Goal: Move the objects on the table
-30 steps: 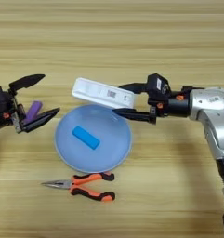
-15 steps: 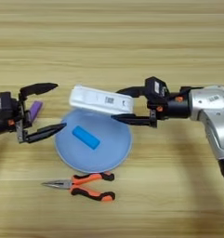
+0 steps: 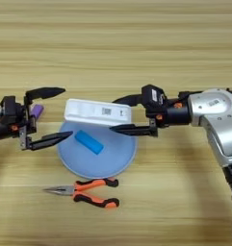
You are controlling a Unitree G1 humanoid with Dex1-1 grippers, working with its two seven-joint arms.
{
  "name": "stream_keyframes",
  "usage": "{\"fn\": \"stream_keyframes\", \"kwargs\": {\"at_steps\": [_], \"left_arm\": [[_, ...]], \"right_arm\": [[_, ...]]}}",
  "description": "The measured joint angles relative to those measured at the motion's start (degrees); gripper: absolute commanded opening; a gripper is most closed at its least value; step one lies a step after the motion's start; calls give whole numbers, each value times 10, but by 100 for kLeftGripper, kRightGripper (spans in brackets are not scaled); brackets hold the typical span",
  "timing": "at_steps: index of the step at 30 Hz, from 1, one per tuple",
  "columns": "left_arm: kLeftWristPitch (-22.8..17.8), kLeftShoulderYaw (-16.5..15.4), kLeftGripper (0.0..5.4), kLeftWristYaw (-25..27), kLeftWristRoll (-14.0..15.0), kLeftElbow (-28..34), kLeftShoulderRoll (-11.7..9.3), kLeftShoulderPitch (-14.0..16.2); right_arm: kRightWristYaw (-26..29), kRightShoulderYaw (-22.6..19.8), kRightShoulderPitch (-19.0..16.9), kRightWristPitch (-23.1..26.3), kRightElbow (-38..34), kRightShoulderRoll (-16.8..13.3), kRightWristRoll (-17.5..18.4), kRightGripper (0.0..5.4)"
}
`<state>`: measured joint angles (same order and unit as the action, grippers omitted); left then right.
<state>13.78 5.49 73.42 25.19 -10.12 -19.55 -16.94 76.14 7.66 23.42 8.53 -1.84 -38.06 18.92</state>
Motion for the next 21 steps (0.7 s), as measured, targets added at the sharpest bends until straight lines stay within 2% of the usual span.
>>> {"fn": "stream_keyframes", "kwargs": {"at_steps": [21], "left_arm": [[-1,28,540,12,-1,0,0,0]], "right_arm": [[5,16,0,10,-21,0,0,292]]}}
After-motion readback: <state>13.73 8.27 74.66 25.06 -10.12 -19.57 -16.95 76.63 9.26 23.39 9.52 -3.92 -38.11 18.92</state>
